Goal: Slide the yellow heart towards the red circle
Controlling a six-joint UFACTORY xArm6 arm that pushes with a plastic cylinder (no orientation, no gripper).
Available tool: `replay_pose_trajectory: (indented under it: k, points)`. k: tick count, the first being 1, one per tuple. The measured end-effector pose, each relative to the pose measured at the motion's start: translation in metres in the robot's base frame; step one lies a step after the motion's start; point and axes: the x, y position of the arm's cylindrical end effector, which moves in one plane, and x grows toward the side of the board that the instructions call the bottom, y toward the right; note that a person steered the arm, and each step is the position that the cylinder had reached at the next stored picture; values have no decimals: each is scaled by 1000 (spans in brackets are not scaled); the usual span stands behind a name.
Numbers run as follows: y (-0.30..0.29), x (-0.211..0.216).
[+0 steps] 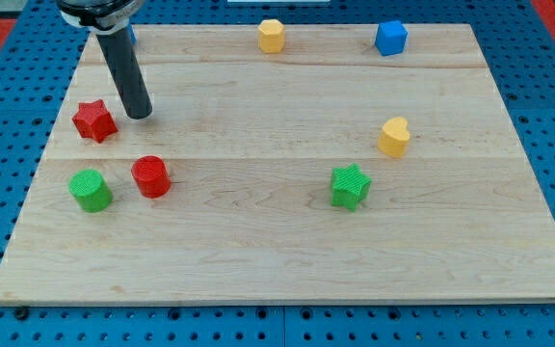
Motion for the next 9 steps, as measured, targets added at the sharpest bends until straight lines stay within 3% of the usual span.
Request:
replay_pose_trajectory:
  k: [1,2,6,7,9]
  points:
    - [10,0]
    - [57,0]
    - [377,9]
    - [353,44]
    - [128,34]
